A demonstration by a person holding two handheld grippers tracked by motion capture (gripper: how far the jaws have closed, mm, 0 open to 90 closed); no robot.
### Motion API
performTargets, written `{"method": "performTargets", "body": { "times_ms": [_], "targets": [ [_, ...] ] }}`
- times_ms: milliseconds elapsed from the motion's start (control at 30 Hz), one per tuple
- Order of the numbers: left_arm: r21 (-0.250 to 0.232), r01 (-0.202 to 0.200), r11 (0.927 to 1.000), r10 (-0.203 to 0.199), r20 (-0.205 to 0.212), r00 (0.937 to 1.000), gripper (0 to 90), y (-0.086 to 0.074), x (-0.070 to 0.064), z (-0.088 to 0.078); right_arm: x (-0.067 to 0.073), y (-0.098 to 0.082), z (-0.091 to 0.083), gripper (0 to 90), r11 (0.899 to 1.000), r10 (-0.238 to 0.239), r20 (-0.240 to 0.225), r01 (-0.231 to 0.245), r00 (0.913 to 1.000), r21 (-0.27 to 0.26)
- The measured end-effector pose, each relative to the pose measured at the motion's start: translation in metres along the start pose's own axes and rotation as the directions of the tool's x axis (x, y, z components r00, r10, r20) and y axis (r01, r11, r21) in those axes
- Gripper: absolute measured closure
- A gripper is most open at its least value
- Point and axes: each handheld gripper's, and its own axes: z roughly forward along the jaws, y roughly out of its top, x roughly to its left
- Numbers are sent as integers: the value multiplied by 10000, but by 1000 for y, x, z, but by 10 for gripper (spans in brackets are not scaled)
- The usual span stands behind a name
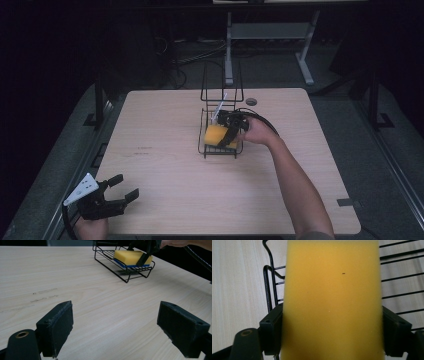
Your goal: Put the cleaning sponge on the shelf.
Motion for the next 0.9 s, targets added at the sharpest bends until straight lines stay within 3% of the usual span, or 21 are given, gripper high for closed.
{"method": "performTargets", "body": {
  "times_ms": [900],
  "targets": [
    [22,-36,10000,36,17,10000,128,0,-1,1,6,-2,-22,185,9988,-44,299,58,9995,-477]
  ]
}}
